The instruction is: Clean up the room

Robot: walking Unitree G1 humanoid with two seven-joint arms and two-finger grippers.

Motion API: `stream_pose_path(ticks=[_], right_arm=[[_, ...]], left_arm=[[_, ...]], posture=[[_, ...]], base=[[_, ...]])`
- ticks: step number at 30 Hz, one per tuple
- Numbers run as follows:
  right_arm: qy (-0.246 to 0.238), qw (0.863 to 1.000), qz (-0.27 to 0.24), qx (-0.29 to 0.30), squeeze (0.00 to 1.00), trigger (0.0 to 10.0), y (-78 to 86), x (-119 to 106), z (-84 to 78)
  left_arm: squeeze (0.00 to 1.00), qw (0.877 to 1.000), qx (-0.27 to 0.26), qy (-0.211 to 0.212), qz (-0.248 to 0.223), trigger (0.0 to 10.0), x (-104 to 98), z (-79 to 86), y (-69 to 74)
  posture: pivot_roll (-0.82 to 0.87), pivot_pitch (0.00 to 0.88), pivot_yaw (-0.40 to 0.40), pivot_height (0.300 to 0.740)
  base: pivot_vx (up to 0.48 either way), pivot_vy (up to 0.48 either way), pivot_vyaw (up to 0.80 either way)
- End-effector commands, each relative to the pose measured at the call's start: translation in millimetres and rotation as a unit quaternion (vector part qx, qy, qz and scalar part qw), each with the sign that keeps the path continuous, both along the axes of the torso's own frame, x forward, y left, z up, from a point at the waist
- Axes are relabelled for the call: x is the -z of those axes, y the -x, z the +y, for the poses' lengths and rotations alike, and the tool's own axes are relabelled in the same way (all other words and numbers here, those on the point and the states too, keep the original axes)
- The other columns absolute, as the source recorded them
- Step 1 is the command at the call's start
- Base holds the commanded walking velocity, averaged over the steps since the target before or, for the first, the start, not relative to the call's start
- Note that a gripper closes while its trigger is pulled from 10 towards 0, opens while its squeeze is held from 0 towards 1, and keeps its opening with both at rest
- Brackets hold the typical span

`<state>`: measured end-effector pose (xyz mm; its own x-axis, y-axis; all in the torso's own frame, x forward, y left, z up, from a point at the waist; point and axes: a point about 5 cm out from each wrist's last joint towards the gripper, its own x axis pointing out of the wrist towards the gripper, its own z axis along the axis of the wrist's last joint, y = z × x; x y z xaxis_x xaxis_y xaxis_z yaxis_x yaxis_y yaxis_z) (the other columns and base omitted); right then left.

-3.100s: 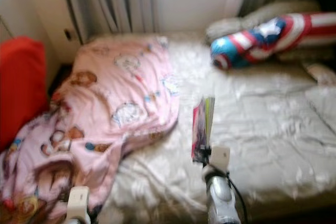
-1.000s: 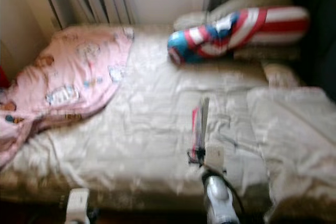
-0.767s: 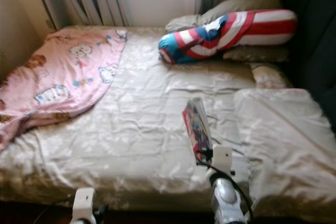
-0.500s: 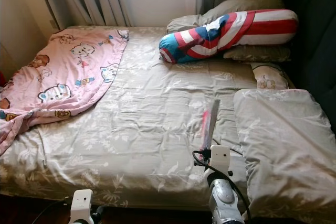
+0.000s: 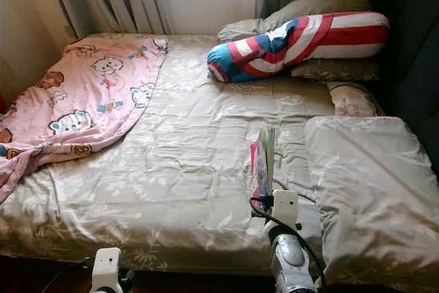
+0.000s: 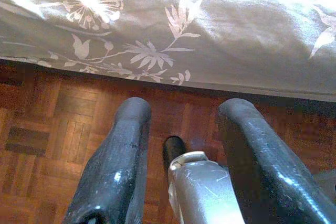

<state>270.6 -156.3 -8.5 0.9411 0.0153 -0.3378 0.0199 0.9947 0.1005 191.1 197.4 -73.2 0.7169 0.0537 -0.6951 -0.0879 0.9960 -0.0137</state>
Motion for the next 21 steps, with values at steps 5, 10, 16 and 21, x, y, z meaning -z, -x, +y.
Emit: stream_pose_path(ticks=[5,10,16,21], right_arm=[[-0.004,1.000,-0.012,-0.004,0.00,10.0,-4.6,-4.6,2.5],[-0.004,1.000,-0.012,-0.004,0.00,10.0,-4.6,-4.7,3.0],[-0.005,1.000,-0.013,-0.004,0.00,10.0,-5.0,-5.1,3.6],[-0.005,1.000,-0.013,-0.004,0.00,10.0,-4.8,-5.0,3.6]], left_arm=[[0.00,1.000,-0.002,-0.003,0.006,10.0,1.3,2.7,2.8],[0.00,1.000,-0.003,-0.003,0.006,10.0,1.6,2.8,3.5],[0.00,1.000,-0.002,-0.002,0.006,10.0,1.4,2.0,3.0],[0.00,1.000,-0.001,-0.002,0.004,10.0,1.1,1.5,2.3]], posture=[[-0.02,0.026,0.007,0.709],[-0.02,0.026,0.007,0.709],[-0.02,0.027,0.007,0.709],[-0.02,0.027,0.007,0.709]], base=[[0.151,0.000,0.00],[0.274,0.000,0.00],[0.295,0.000,0.00],[0.300,0.000,0.00]])
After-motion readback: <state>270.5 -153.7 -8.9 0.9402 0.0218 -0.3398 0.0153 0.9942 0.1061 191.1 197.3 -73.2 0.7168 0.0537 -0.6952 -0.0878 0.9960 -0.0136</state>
